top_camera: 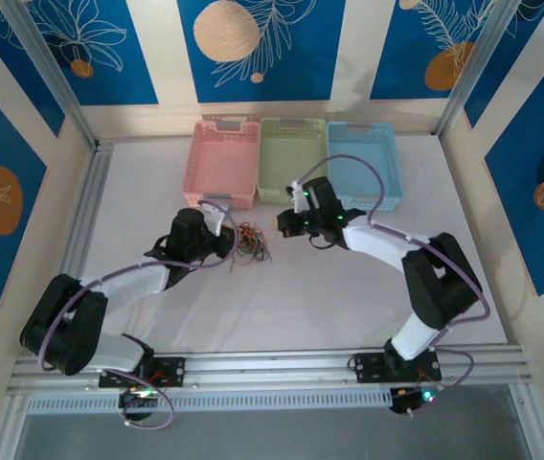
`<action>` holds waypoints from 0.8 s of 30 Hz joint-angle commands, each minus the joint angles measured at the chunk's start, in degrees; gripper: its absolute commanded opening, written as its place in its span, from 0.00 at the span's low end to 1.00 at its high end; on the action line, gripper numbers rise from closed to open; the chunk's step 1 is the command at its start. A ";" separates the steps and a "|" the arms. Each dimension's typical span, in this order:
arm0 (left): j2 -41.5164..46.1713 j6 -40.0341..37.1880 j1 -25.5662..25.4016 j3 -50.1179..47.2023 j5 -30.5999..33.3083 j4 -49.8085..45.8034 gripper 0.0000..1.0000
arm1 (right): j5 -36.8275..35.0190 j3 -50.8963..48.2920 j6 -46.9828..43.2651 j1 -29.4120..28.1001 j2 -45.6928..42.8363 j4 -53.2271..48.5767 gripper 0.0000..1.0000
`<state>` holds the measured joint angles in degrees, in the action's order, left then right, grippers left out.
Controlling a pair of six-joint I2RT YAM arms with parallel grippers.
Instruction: Untangle the cables
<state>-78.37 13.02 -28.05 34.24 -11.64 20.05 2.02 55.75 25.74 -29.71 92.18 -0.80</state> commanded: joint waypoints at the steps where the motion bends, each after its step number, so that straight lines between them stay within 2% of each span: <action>1: 1.77 1.96 1.67 -1.22 4.20 1.24 0.00 | -7.63 -4.57 6.92 4.38 -4.74 3.54 0.00; 9: 4.20 3.79 3.13 -3.08 9.57 1.40 0.00 | -18.42 -16.84 21.81 15.04 -14.65 5.74 0.00; 14: 6.70 5.50 4.39 -5.01 14.30 1.39 0.00 | -25.34 -18.75 26.41 16.22 -17.10 3.27 0.00; 20: 7.57 6.57 5.45 -5.85 15.52 1.44 0.00 | -28.10 -18.57 28.17 16.78 -17.63 0.57 0.00; 24: 6.92 7.29 5.88 -5.55 17.22 0.74 0.00 | -28.72 -18.66 28.76 19.19 -20.94 -2.48 0.00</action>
<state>-71.72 19.11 -23.24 29.08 2.74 20.56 -22.79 37.08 52.47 -12.10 74.43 -0.62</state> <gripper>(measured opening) 0.064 0.059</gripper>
